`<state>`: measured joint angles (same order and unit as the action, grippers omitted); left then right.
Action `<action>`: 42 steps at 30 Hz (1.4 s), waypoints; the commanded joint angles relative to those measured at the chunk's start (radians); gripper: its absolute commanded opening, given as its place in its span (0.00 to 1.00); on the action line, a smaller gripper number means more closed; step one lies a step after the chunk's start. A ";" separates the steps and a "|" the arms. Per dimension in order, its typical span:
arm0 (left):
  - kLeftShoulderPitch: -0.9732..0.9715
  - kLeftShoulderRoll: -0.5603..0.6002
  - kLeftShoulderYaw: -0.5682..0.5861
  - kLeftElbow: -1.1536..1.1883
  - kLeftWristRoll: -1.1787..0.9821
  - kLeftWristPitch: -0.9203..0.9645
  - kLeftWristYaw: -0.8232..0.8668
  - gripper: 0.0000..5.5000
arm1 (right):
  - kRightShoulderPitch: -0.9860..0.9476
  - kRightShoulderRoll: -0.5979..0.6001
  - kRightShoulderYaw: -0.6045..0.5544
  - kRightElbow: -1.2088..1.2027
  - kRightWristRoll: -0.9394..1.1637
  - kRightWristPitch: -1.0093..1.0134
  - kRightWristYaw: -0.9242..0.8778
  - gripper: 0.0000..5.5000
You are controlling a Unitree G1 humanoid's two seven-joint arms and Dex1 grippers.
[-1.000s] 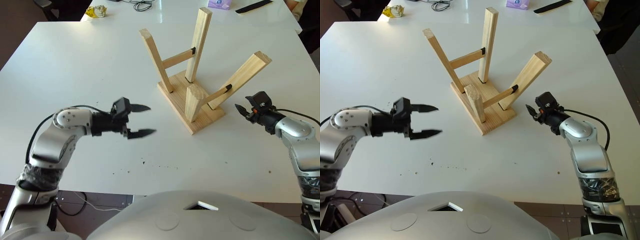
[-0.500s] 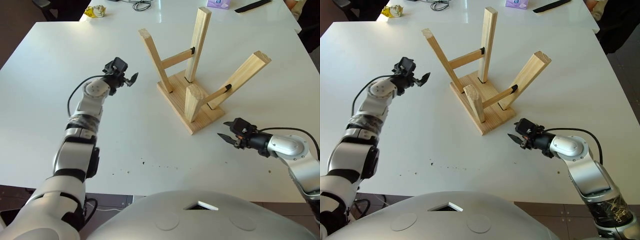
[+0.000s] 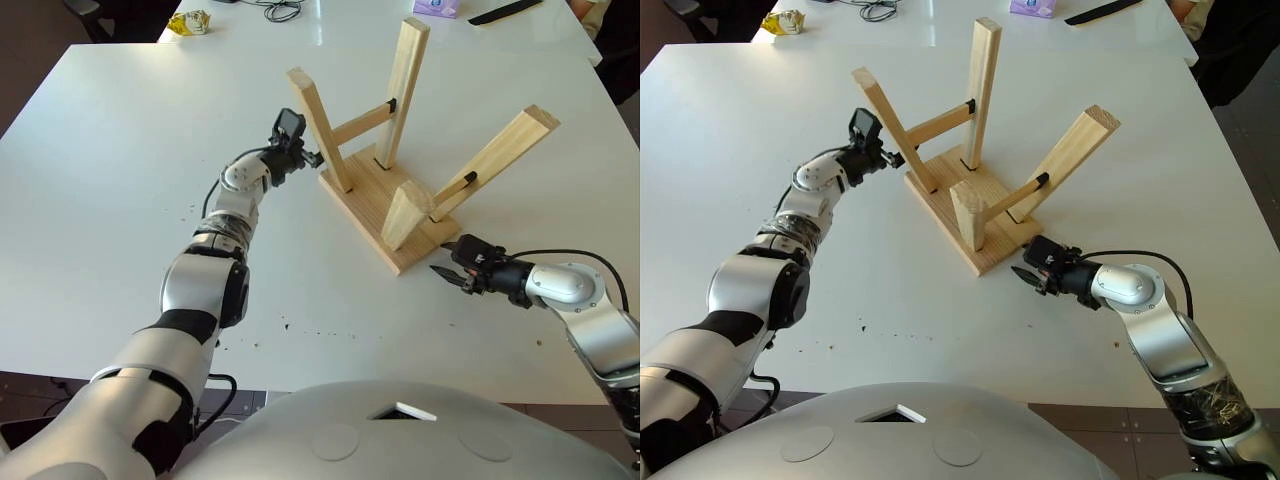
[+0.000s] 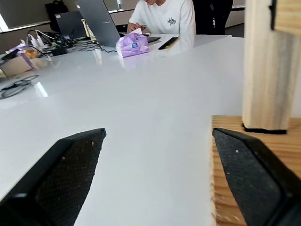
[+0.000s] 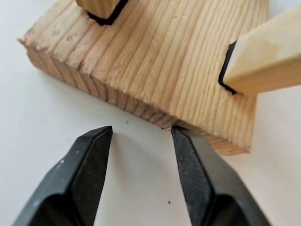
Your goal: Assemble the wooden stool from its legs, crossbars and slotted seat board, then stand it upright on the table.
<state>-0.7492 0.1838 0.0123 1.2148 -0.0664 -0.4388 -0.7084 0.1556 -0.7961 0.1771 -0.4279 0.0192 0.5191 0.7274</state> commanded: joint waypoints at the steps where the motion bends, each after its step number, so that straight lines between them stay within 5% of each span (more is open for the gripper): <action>1: 0.094 -0.028 -0.026 -0.074 -0.005 -0.036 -0.146 0.77 | -0.053 -0.012 0.025 0.098 -0.067 -0.051 -0.015 0.43; 8: 0.299 0.111 -0.028 -0.391 -0.031 0.007 -0.258 0.77 | -0.106 0.015 0.036 0.178 -0.095 -0.131 -0.017 0.43; 18: 0.546 0.239 -0.035 -0.935 -0.170 0.346 -0.322 0.77 | -0.068 0.086 0.046 0.130 -0.075 -0.128 -0.042 0.43; 30: 0.621 0.300 -0.035 -0.941 -0.123 0.356 -0.251 0.77 | -0.117 0.104 0.057 0.190 -0.083 -0.168 -0.023 0.43; 42: 0.716 0.465 0.080 -1.155 -0.298 0.585 -0.354 0.90 | 0.010 0.000 -0.135 0.174 -0.009 -0.175 0.027 0.43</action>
<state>-0.0514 0.6087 0.0629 0.0881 -0.3133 0.0895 -1.0259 0.1410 -0.7688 0.0837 -0.2574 -0.0001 0.3462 0.7521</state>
